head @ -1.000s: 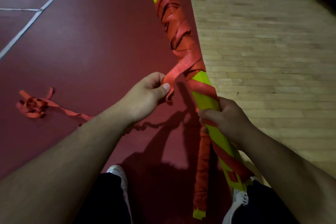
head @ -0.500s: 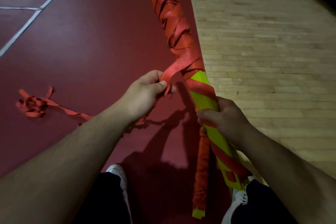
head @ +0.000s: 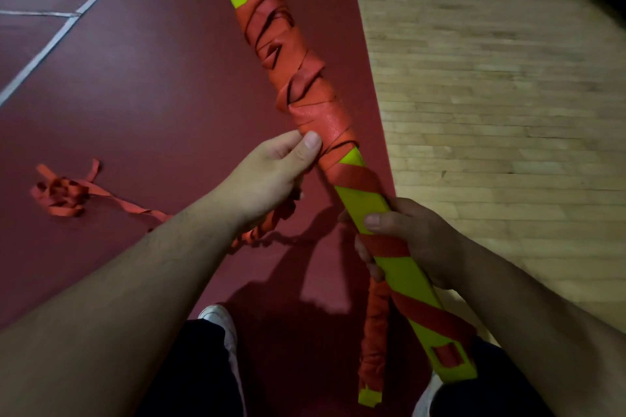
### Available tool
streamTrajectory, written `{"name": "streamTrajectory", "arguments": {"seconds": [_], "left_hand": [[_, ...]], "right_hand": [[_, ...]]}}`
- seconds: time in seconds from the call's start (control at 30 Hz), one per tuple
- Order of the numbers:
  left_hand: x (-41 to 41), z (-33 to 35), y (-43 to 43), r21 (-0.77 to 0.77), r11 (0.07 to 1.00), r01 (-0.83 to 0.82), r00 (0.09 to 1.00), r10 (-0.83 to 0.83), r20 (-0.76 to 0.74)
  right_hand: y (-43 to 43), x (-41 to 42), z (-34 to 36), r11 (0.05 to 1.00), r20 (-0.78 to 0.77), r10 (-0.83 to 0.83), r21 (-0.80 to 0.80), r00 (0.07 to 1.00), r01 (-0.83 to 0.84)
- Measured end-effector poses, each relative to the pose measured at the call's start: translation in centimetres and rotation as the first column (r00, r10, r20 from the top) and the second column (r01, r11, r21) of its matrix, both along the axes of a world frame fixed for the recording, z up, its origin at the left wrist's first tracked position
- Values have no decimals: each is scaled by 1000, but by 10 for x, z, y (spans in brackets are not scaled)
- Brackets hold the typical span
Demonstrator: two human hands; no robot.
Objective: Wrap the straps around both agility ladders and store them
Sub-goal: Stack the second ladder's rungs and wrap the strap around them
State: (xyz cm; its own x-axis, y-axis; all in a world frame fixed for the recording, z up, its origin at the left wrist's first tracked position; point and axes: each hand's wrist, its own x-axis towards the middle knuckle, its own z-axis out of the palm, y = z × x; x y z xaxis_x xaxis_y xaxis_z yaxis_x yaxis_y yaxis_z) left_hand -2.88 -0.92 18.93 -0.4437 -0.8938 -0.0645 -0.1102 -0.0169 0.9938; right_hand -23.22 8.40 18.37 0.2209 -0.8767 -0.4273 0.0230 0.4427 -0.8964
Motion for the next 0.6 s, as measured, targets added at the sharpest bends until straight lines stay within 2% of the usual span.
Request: {"name": "streamTrajectory", "arguments": {"seconds": [0.17, 0.27, 0.37, 0.47, 0.6], "left_hand": [[-3, -1, 2, 6, 999, -51, 997, 51, -55], [-8, -1, 4, -5, 980, -199, 980, 199, -1], [-12, -5, 6, -24, 960, -279, 960, 279, 34], [-15, -2, 9, -19, 969, -248, 967, 249, 48], [-15, 4, 12, -2, 991, -137, 988, 137, 74]], "right_hand": [[-1, -1, 3, 997, 12, 46, 58, 999, -47], [-5, 0, 4, 1000, -131, -24, -21, 991, 21], [-4, 4, 0, 995, -324, 1, -92, 946, -33], [-4, 7, -5, 987, -541, -15, -143, 841, -75], [-7, 1, -8, 987, -626, -13, -134, 779, -91]]}}
